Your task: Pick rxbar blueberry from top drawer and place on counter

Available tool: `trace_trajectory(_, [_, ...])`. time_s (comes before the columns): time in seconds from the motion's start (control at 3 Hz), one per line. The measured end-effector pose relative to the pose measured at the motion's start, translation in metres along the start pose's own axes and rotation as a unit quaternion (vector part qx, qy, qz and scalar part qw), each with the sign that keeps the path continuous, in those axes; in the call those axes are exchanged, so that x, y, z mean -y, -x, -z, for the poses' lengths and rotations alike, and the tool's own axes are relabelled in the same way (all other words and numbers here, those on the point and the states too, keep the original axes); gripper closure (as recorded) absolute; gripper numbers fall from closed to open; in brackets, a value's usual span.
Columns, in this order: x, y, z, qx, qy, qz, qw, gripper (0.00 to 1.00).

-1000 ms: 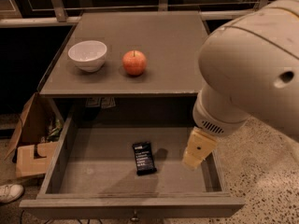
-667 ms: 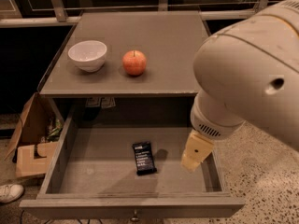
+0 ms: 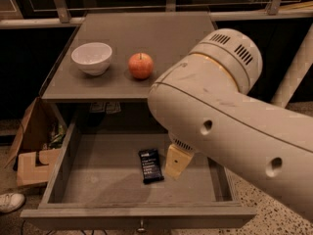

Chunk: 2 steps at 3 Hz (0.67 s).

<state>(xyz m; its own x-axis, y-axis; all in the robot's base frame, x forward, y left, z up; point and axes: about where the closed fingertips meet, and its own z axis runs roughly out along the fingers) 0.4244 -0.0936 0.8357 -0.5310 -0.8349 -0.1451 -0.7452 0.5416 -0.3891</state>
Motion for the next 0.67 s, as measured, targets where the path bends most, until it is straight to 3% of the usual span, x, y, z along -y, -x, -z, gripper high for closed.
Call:
trace_trajectory(0.33, [-0.014,0.01,-0.016,-0.003,-0.007,0.005,1.0,0.0])
trace_trajectory(0.67, [-0.039,0.044,-0.053,-0.018,-0.013,0.01,0.9997,0.0])
